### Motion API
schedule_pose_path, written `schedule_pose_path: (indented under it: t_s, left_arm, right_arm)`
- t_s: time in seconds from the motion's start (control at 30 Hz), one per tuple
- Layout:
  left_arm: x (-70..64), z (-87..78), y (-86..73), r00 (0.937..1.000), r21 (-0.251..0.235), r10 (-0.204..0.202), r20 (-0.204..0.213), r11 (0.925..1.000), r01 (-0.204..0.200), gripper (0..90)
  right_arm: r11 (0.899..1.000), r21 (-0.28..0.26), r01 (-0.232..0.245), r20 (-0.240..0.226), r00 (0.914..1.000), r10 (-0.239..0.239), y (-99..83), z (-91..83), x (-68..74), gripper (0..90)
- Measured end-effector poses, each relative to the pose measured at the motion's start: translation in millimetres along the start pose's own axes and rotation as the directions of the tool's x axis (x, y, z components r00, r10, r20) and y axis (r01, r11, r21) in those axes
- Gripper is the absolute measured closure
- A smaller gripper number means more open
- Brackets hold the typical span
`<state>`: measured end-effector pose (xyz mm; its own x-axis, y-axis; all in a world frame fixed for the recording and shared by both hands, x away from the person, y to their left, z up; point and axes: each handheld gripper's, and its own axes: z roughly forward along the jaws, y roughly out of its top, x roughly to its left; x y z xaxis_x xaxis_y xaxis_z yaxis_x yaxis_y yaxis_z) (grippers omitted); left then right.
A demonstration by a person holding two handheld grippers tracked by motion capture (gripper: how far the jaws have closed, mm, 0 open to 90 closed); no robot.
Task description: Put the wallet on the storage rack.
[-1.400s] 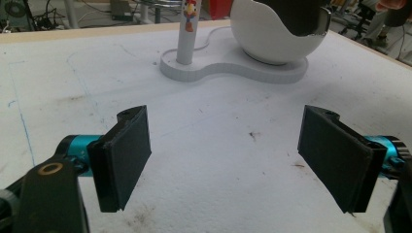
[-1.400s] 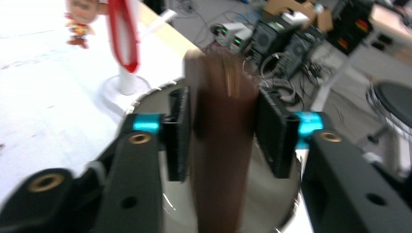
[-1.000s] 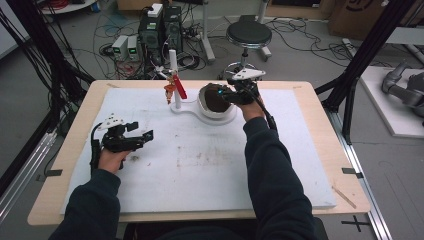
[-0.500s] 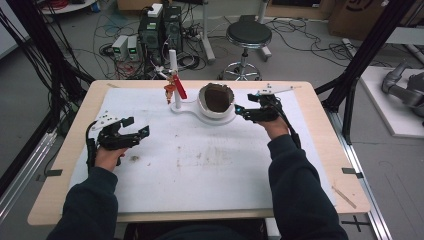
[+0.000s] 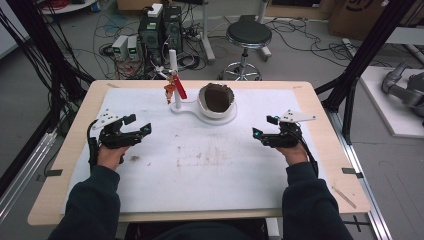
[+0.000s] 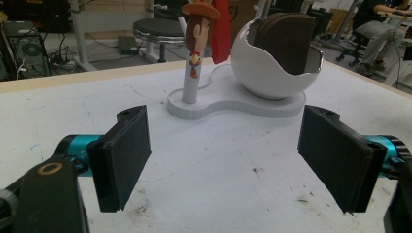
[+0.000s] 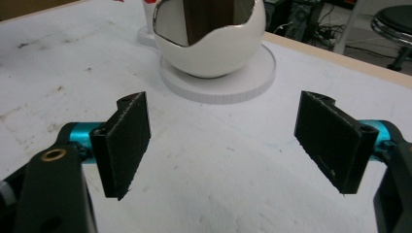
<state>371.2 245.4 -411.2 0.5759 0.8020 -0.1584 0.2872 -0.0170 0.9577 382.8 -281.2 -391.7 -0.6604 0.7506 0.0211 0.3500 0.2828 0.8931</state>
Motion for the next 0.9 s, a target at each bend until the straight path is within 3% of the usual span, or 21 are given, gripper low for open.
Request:
schedule_pose_path:
  t_s: [0.27,0.63,0.9]
  left_arm:
    - [-2.2,-2.4,1.5,1.0000,-0.015,0.006,0.002,0.9999,-0.006,19.3]
    - [-5.3,-3.2,1.4,0.9999,-0.014,0.013,0.008,0.9998,-0.013,19.3]
    - [-5.9,-2.5,-0.4,0.9999,-0.006,0.007,0.011,1.0000,-0.007,19.3]
  right_arm:
    - [1.000,0.011,-0.009,0.034,0.9994,0.008,-22.4,-9.8,-0.5,21.1]
    - [1.000,-0.026,-0.014,0.069,0.9975,0.016,-21.1,-20.7,-1.6,21.1]
    - [1.000,-0.015,-0.003,0.080,0.9968,0.004,-22.5,-22.1,-4.8,21.1]
